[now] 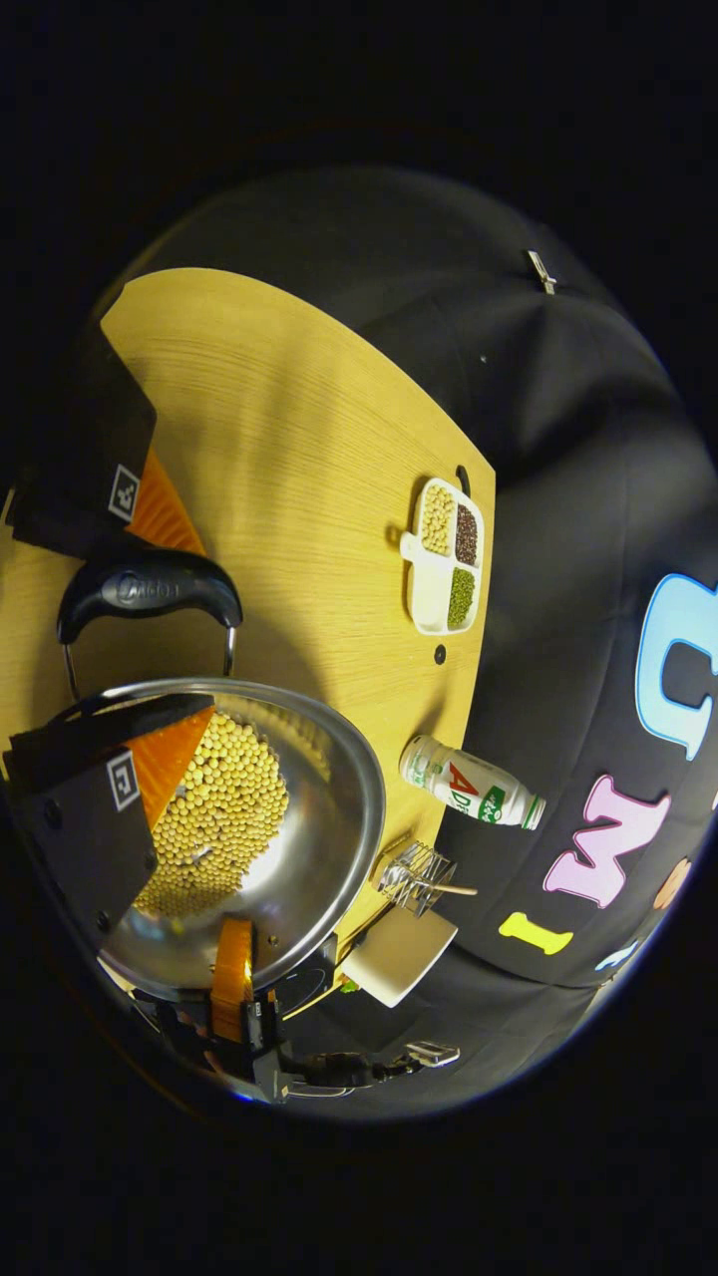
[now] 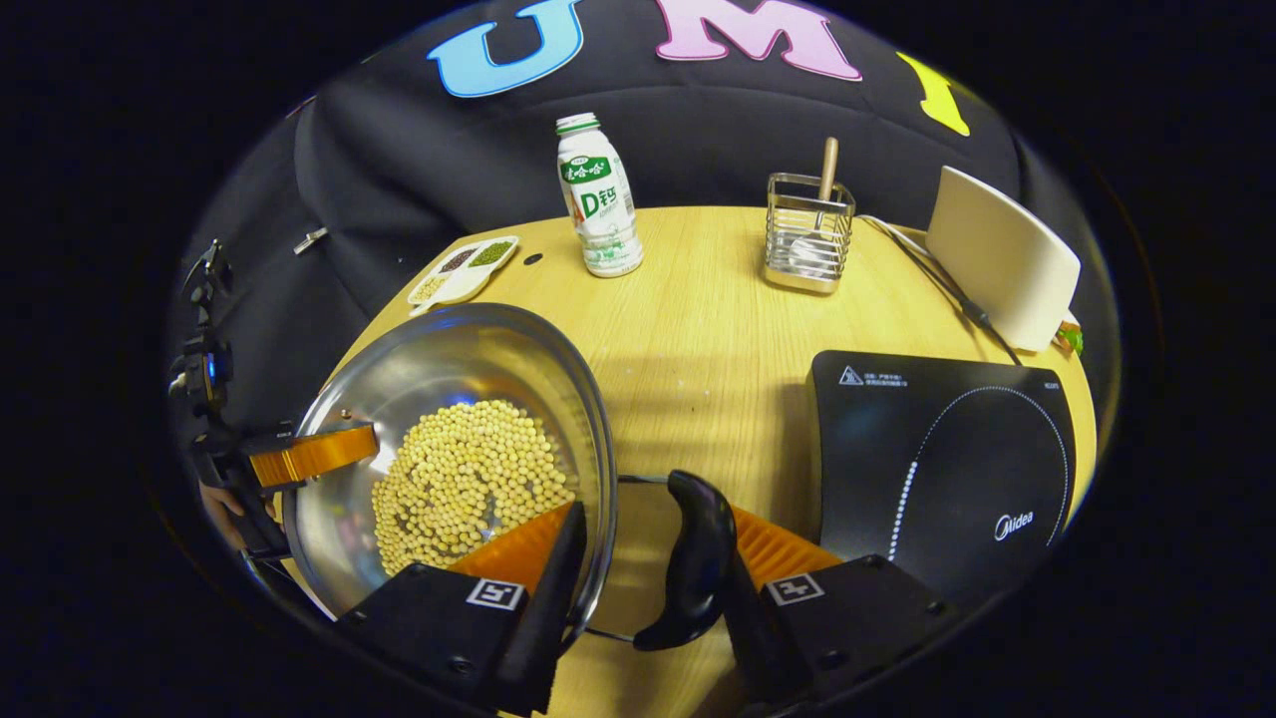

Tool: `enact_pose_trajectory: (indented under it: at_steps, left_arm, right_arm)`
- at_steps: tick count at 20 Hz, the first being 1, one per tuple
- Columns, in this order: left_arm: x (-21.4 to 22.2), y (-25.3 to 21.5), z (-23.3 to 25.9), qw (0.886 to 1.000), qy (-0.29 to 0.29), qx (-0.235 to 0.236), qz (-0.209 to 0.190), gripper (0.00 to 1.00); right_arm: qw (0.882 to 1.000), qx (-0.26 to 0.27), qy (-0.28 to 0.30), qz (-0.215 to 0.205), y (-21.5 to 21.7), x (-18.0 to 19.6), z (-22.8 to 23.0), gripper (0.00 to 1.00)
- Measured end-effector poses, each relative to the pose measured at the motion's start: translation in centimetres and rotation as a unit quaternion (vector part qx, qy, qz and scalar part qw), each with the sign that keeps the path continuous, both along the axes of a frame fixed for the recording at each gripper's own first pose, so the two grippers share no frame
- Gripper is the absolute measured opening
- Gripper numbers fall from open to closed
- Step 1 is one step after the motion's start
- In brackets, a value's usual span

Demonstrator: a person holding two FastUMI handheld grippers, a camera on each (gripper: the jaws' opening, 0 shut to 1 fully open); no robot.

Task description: First push the handle of the pot to place it horizontally, then grasp the pot with both hands and set it on the induction cooktop.

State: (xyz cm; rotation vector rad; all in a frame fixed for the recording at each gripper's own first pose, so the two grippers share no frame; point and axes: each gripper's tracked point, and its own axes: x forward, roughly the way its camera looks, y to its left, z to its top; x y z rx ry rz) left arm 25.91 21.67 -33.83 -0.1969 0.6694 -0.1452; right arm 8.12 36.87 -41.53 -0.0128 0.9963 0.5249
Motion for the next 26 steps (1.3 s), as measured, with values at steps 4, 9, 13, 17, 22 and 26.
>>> enact_pose_trajectory:
  at_steps: [4, 9, 13, 17, 22, 26]
  left_arm:
    - [-0.8, 0.0, -0.4, 1.000, 0.011, -0.022, -0.001, 0.69]
    - [-1.8, 0.2, -0.8, 0.999, 0.033, -0.015, 0.014, 0.65]
    - [-3.2, 0.5, -0.7, 0.999, 0.037, -0.018, 0.032, 0.62]
    - [-4.4, 0.2, 0.4, 0.998, 0.040, -0.027, 0.046, 0.60]
    - [-4.6, -1.8, 4.6, 0.999, 0.022, -0.010, 0.042, 0.60]
    - [-4.3, -5.3, 7.9, 0.999, 0.012, -0.005, 0.032, 0.60]
  right_arm:
    - [1.000, -0.002, 0.010, -0.002, 0.4, -0.4, -0.5, 0.72]
    - [1.000, -0.001, 0.021, -0.009, 0.3, -1.0, -0.3, 0.68]
    - [1.000, -0.003, 0.026, 0.004, 0.3, -2.0, -0.1, 0.65]
    - [1.000, 0.008, 0.012, 0.012, 0.0, -2.3, 2.0, 0.60]
    - [1.000, 0.022, 0.002, 0.006, -2.1, -1.4, 5.4, 0.65]
    - [0.999, 0.033, -0.011, -0.008, -5.6, 0.0, 8.2, 0.65]
